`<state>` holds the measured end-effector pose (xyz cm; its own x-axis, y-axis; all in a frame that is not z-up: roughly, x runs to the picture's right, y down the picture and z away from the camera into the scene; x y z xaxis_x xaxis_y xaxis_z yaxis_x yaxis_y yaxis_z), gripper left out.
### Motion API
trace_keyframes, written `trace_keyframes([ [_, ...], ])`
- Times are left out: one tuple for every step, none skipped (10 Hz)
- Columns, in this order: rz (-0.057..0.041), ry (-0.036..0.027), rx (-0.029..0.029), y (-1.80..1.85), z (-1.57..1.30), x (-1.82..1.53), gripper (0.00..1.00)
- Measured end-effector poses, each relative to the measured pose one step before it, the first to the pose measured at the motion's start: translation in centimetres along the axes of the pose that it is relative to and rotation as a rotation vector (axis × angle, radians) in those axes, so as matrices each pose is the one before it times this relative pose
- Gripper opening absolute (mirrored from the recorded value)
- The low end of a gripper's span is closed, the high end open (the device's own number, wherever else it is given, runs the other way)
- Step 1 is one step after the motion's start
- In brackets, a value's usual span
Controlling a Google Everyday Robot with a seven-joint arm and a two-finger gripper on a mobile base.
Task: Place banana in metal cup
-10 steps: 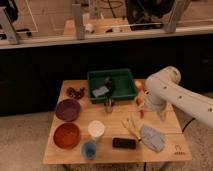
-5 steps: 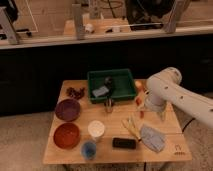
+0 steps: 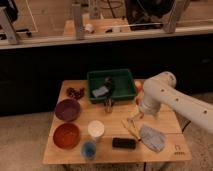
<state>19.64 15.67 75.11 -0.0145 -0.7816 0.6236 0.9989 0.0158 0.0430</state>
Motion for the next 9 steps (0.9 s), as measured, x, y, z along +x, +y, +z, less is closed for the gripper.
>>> trace_keyframes([
  [-0.01019,0.00452,-0.01679,-0.427,0.903,-0.055,0.80],
  [-0.00698,0.00249,-0.01502,-0.380,0.556,-0.103,0.80],
  [-0.01904,0.00016,-0.00365,-0.679,0.425,0.138,0.80],
  [-0.03153,-0.00728,0.00039,-0.733,0.648,0.133,0.80],
  [-0.04948,-0.01499,0.00762,-0.711,1.101,-0.077,0.80],
  [-0.08219,-0.02180,0.00044,-1.071,1.706,-0.629,0.80],
  [-0.03665,-0.00449,-0.00633,-0.487,0.841,-0.241,0.80],
  [-0.02288,-0.00414,-0.00554,-0.407,0.627,-0.160,0.80],
  [-0.01445,0.00114,-0.00274,-0.239,0.296,0.178,0.80],
])
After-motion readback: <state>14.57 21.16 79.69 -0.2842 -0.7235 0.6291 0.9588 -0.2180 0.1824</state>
